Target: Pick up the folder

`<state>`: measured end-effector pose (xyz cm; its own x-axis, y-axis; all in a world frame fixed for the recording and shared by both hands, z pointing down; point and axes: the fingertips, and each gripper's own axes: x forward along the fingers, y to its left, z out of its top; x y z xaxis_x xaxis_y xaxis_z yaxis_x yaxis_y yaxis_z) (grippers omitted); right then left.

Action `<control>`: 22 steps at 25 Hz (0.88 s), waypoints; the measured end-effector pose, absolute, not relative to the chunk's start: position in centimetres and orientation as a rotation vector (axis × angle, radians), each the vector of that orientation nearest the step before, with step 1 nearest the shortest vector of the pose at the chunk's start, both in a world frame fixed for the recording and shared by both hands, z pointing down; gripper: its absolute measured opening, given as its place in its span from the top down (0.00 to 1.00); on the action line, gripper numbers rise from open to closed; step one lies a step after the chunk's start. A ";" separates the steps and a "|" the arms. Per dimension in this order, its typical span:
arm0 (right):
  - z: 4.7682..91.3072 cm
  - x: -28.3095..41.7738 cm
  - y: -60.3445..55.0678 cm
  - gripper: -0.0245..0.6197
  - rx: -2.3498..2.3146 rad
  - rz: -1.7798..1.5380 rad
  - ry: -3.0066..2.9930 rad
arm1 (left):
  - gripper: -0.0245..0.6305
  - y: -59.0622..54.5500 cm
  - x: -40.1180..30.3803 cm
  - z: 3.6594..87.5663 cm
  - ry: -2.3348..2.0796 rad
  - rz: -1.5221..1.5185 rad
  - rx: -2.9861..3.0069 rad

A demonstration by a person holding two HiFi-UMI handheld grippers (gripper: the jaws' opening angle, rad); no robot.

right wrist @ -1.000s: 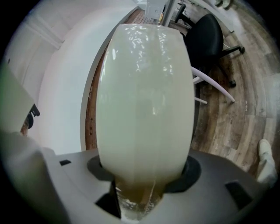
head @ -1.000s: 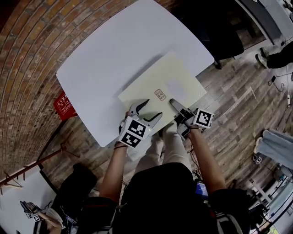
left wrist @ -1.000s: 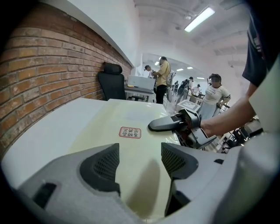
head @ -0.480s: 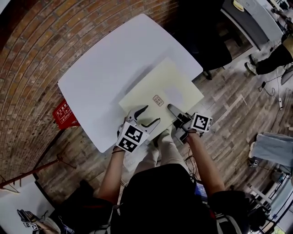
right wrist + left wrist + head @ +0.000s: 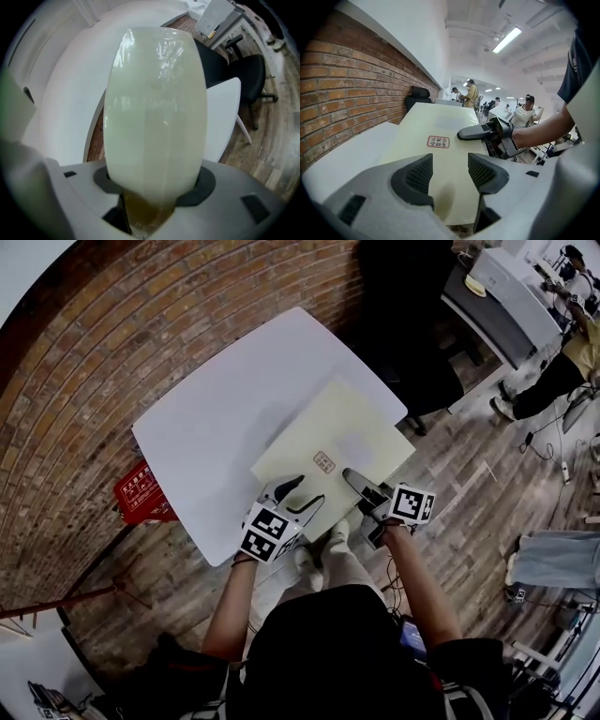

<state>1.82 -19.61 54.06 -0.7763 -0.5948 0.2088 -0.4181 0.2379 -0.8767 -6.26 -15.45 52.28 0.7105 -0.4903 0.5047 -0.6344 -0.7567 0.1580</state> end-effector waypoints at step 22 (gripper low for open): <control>42.7 -0.8 -18.0 0.54 -1.161 -1.059 2.577 | 0.88 -13.5 -9.2 43.6 -0.993 0.482 2.776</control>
<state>-0.82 -17.99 42.70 -0.6977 -0.6974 0.1639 -0.6112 0.4599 -0.6442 -9.20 -13.45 43.60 0.7286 -0.5891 0.3493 -0.6387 -0.7686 0.0359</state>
